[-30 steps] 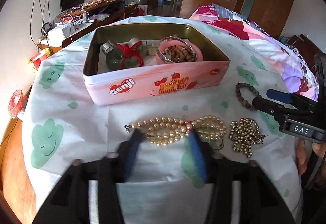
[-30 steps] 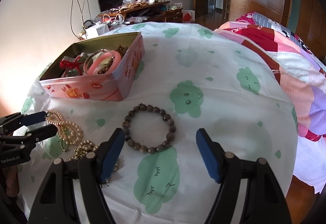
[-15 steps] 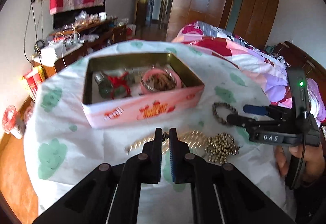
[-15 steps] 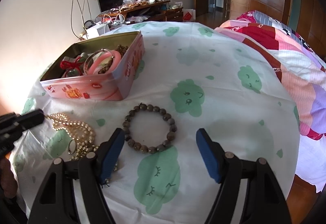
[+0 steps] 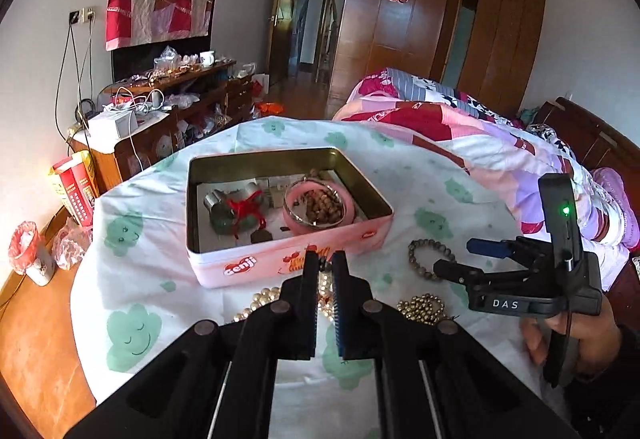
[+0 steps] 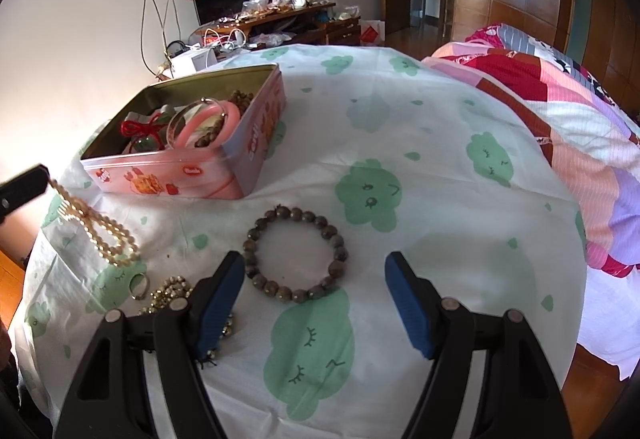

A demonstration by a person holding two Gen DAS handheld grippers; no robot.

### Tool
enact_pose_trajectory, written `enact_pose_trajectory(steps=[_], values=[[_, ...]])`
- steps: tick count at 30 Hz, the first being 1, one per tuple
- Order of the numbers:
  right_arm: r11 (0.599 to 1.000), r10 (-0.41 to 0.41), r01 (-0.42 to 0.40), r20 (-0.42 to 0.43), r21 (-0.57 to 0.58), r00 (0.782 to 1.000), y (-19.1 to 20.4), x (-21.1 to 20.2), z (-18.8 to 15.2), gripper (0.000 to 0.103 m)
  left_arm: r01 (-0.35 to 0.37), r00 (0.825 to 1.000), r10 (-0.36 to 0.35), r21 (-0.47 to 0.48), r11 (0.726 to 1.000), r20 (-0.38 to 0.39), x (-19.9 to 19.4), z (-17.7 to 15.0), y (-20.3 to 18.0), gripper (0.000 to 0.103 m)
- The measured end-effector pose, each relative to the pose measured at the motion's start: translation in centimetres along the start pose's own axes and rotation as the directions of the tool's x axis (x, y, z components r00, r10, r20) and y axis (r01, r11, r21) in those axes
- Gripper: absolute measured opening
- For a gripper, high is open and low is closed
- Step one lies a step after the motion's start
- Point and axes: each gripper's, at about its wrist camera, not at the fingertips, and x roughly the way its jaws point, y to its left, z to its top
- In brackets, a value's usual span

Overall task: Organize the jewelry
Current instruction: 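Close the right gripper on the dark bead bracelet while the left gripper lifts the pearls, then carry the pearl necklace and bead bracelet over the pink tin with both grippers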

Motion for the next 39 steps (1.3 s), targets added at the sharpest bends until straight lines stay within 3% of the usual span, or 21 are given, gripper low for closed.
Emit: enact_pose_trajectory(steps=[11, 15, 17, 20, 22, 26, 39], values=[[1.0, -0.02, 0.02, -0.024, -0.002, 1.0, 0.2, 0.7, 0.6, 0.075, -0.017, 1.0, 0.017, -0.022, 1.0, 0.003, 0.1, 0.1, 0.6, 0.005], [1.0, -0.019, 0.018, -0.058, -0.01, 0.998, 0.3, 1.5, 0.9, 0.058, -0.017, 1.0, 0.017, -0.026, 1.0, -0.002, 0.3, -0.1, 0.7, 0.005], [1.0, -0.018, 0.017, -0.074, -0.008, 0.997, 0.2, 1.8, 0.8, 0.055, -0.017, 1.0, 0.017, -0.029, 0.999, -0.005, 0.4, -0.1, 0.9, 0.005], [1.0, -0.027, 0.025, -0.07, -0.017, 0.997, 0.2, 1.7, 0.7, 0.034, -0.017, 1.0, 0.017, -0.032, 0.999, -0.005, 0.4, -0.2, 1.0, 0.005], [0.999, -0.03, 0.028, -0.068, -0.024, 0.997, 0.2, 1.6, 0.6, 0.014, -0.017, 1.0, 0.017, -0.032, 0.999, -0.004, 0.3, -0.2, 1.0, 0.005], [1.0, 0.005, -0.006, -0.062, -0.017, 0.998, 0.2, 1.3, 0.4, 0.011, -0.022, 1.0, 0.022, -0.027, 0.999, 0.004, 0.1, 0.0, 0.9, 0.005], [0.997, 0.055, -0.051, 0.071, -0.055, 0.996, 2.2, -2.8, 2.6, 0.011, -0.031, 0.998, 0.032, -0.007, 0.999, 0.061, -1.7, 2.5, 0.9, 0.005]])
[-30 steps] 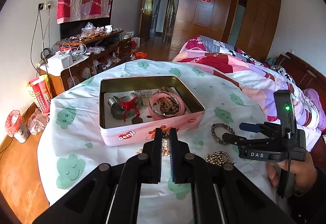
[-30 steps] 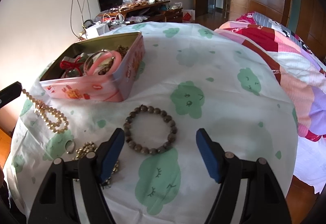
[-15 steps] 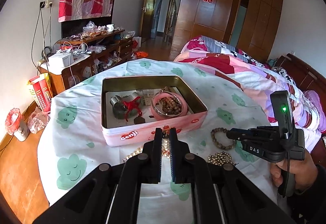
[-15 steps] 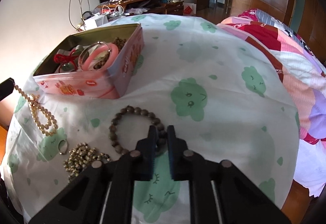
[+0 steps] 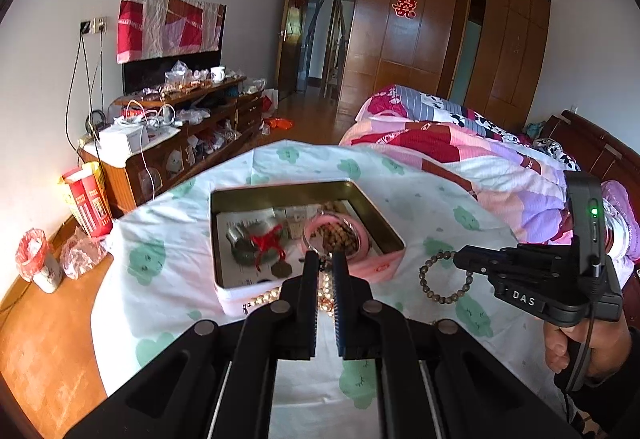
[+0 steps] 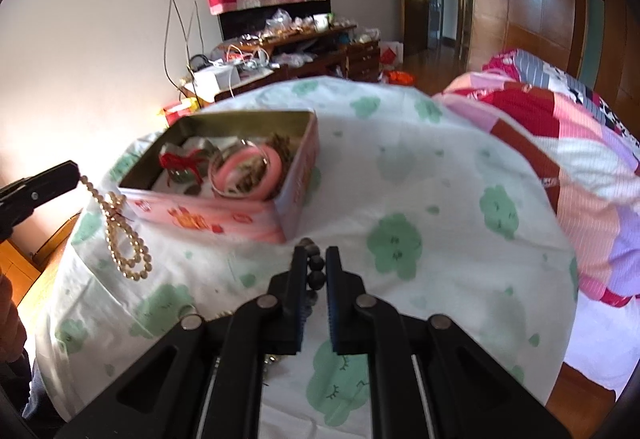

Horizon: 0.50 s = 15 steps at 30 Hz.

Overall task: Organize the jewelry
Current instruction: 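Carry the pearl necklace and bead bracelet over the pink tin with both grippers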

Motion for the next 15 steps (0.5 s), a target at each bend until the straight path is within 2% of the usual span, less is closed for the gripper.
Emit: enact_pose_trajectory(steps=[15], values=[[0.996, 0.046, -0.039, 0.091, -0.076, 0.995, 2.0, -1.6, 5.0, 0.011, -0.058, 0.996, 0.052, 0.073, 0.996, 0.077, 0.0, 5.6, 0.4, 0.005]])
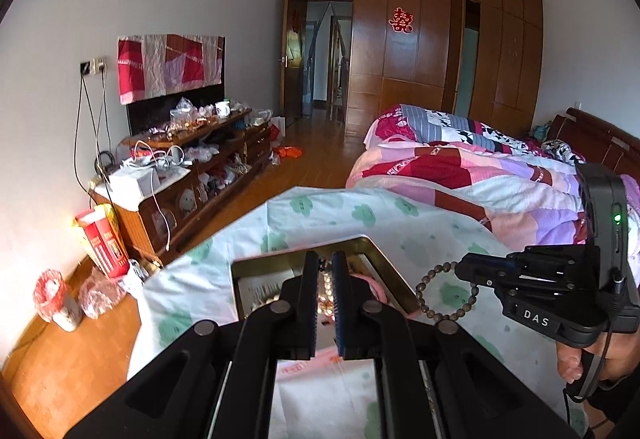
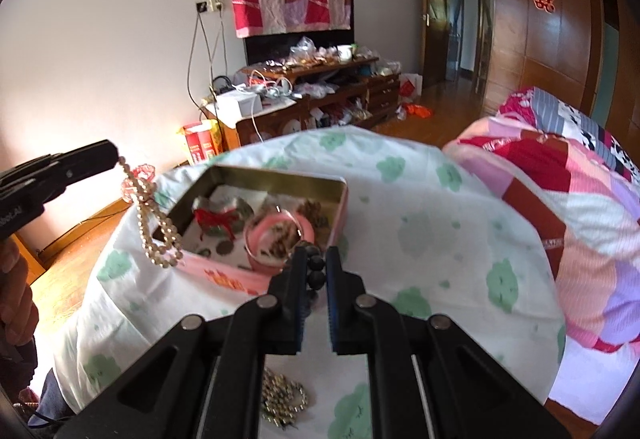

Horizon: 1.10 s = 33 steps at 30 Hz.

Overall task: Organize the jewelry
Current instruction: 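Carry the pearl necklace and bead bracelet over the pink tin with both grippers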

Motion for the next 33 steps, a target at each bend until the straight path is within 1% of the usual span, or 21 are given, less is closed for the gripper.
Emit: enact_pose_trajectory(steps=[8, 17, 24, 33], values=[[0.999, 0.038, -0.038, 0.009, -0.013, 0.999, 0.4, 1.8, 2.9, 0.011, -0.041, 0.998, 0.041, 0.006, 0.999, -0.04, 3.2, 1.0, 1.3, 0.005], [0.999, 0.05, -0.05, -0.013, -0.016, 0.999, 0.7, 4.7, 4.5, 0.011, -0.06, 0.995, 0.061, 0.015, 0.998, -0.081, 6.2, 0.8, 1.5, 0.005], [0.998, 0.067, -0.067, -0.038, 0.004, 0.997, 0.6, 6.6, 4.8, 0.011, -0.067, 0.992, 0.068, 0.015, 0.998, -0.105, 7.7, 0.4, 1.8, 0.005], [0.995, 0.099, -0.098, -0.084, 0.016, 0.992, 1.0, 8.6, 3.6, 0.011, -0.092, 0.984, 0.092, 0.007, 0.996, -0.155, 9.0, -2.0, 2.9, 0.005]])
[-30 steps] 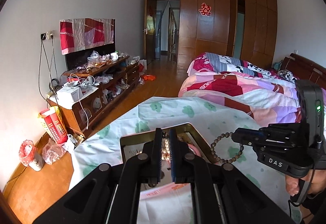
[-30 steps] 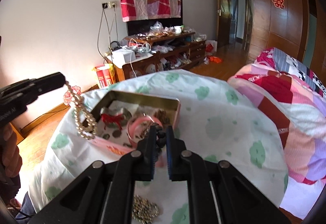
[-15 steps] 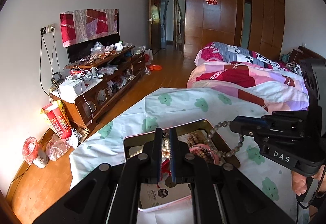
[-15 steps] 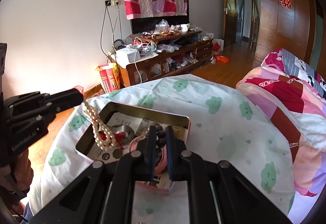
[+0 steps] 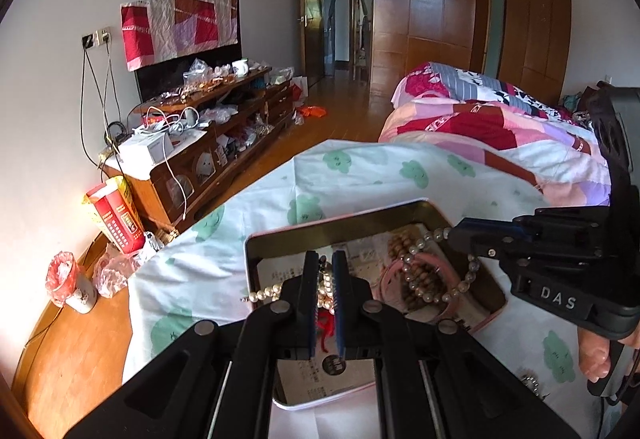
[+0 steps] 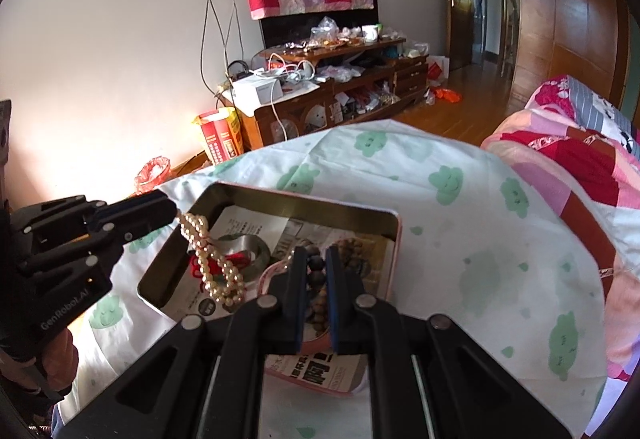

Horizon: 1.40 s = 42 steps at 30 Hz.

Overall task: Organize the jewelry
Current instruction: 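Carry the pearl necklace and bead bracelet over the pink tin with both grippers, then open both grippers to drop the pearls and bead bracelet into the tin, then withdraw both open grippers from the tin toward the gold chain and ring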

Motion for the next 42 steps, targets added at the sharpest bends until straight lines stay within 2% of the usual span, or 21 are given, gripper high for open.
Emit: enact_pose_trajectory(steps=[24, 29, 30, 31, 32, 33, 34, 36, 42], values=[[0.999, -0.038, 0.037, -0.033, -0.02, 0.999, 0.2, 1.4, -1.4, 0.011, -0.017, 0.999, 0.016, -0.008, 1.0, -0.042, 1.3, -1.8, 0.9, 0.006], [0.997, -0.063, 0.062, -0.025, -0.039, 0.998, 0.4, 1.3, -1.6, 0.012, 0.015, 0.999, -0.018, -0.061, 0.998, -0.049, 1.1, -1.7, 1.4, 0.007], [0.998, -0.054, 0.054, -0.022, -0.033, 0.998, 0.3, 1.2, -1.6, 0.016, 0.026, 0.998, -0.029, -0.072, 0.997, -0.05, 0.9, -1.6, 1.5, 0.015], [0.998, -0.051, 0.05, -0.025, -0.03, 0.998, 0.3, 1.2, -1.7, 0.031, 0.024, 0.998, -0.028, -0.075, 0.997, -0.048, 0.7, -1.6, 1.5, 0.031], [0.998, -0.05, 0.049, -0.026, -0.029, 0.998, 0.3, 1.1, -1.7, 0.041, 0.012, 0.999, -0.014, -0.07, 0.997, -0.039, 0.4, -1.5, 1.3, 0.043], [0.998, -0.051, 0.05, -0.02, -0.028, 0.998, 0.3, 0.8, -1.8, 0.06, -0.003, 1.0, 0.001, -0.064, 0.998, -0.019, -0.1, -1.5, 1.1, 0.068], [0.998, -0.053, 0.053, -0.014, -0.026, 0.998, 0.3, 0.6, -1.9, 0.068, -0.014, 1.0, 0.014, -0.061, 0.998, 0.006, -0.7, -1.5, 0.9, 0.084], [0.998, -0.059, 0.058, -0.008, -0.014, 0.998, 0.1, 0.1, -2.1, 0.068, -0.017, 0.999, 0.02, -0.064, 0.998, 0.039, -1.8, -1.5, 0.8, 0.089], [0.995, -0.09, 0.09, -0.027, 0.029, 0.996, -1.1, -1.8, -3.7, 0.068, -0.042, 0.999, 0.042, -0.069, 0.997, -0.009, -3.0, -2.9, 0.3, 0.089]])
